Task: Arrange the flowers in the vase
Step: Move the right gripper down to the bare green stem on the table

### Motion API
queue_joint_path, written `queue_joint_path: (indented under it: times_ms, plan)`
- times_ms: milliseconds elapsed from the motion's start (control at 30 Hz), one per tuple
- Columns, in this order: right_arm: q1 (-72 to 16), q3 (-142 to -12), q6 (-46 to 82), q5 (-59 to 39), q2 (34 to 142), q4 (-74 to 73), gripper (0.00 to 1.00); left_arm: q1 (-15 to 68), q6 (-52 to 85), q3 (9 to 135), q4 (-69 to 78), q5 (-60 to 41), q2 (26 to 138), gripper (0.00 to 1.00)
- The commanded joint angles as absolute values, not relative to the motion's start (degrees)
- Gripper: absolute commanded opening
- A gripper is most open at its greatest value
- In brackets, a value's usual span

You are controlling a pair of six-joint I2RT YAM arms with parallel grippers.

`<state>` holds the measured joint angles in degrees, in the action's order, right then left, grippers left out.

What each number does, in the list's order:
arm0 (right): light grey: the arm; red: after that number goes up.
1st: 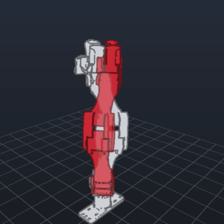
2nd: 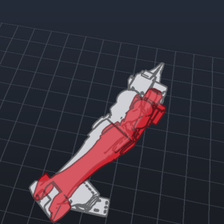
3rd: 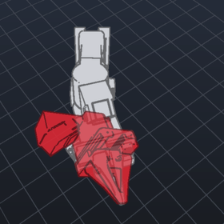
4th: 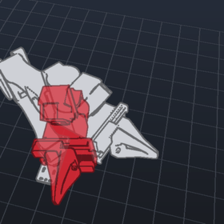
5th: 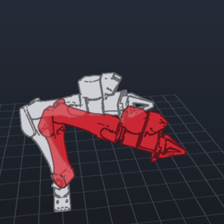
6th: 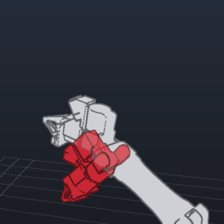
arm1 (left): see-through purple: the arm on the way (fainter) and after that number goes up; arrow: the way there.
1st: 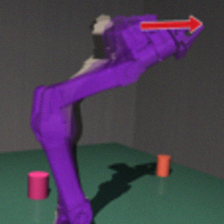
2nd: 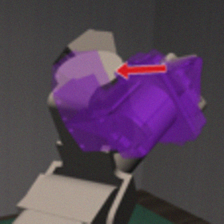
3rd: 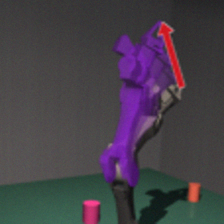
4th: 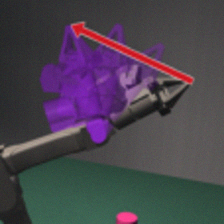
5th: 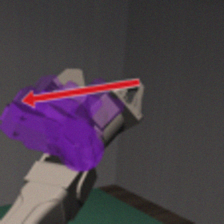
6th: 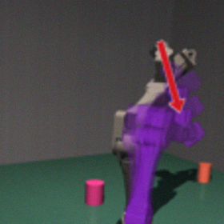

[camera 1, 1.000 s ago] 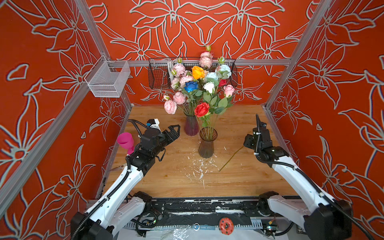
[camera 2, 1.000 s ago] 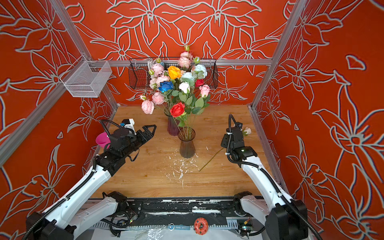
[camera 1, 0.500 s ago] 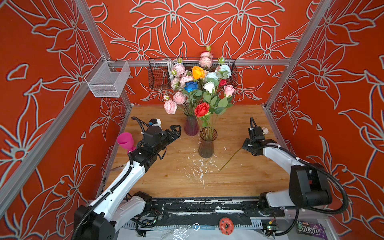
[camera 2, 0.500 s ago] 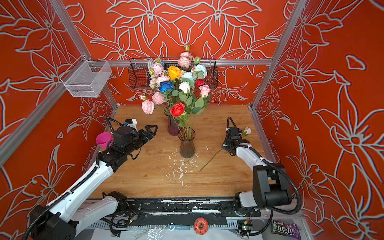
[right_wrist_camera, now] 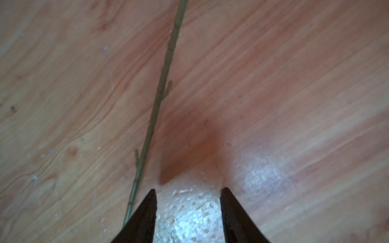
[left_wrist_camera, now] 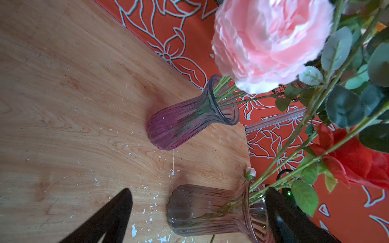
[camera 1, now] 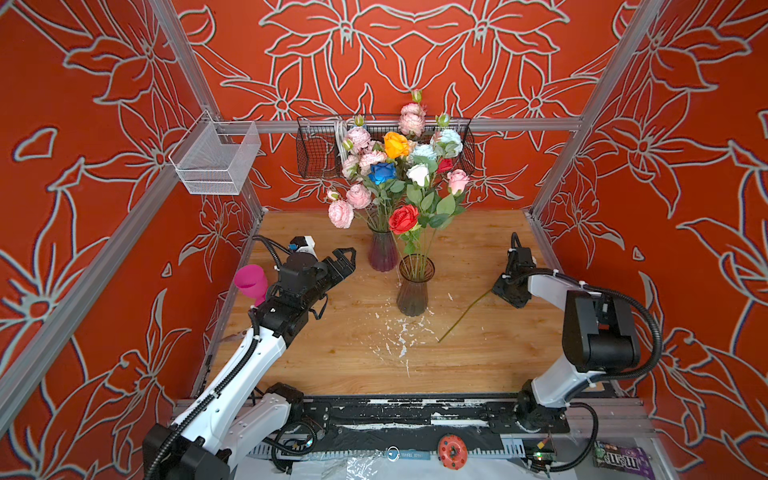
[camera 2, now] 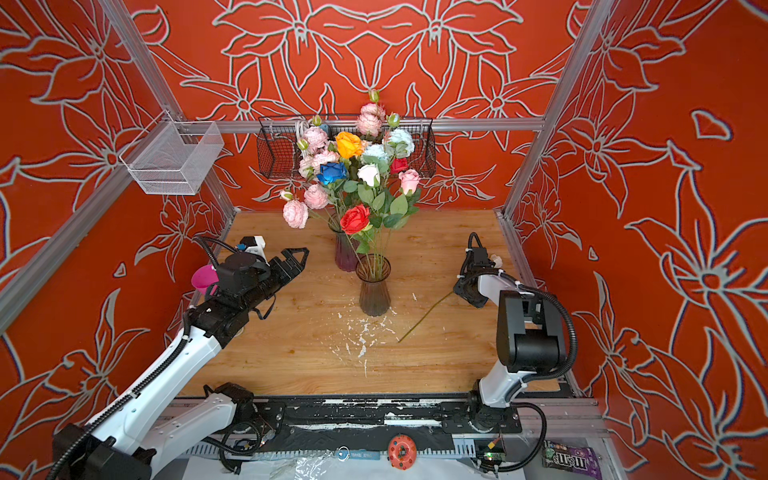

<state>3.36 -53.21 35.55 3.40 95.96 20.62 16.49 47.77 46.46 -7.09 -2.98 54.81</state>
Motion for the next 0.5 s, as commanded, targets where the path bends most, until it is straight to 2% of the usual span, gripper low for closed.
queue_joint_path:
  times_ms: [0,300,467]
  plan:
    - [3.50,-55.57,36.23,5.54,97.95,23.23,0.50,16.17,48.68,47.28,-5.87,-4.88,55.66,0.98]
    - [3.46,-59.30,36.47,2.33,102.12,24.71,0.49,16.17,49.04,47.68,-6.43,-5.69,57.71,0.98]
    - [3.50,-59.11,36.95,1.52,100.96,24.34,0.46,16.15,48.87,47.46,-6.20,-5.19,57.04,0.98]
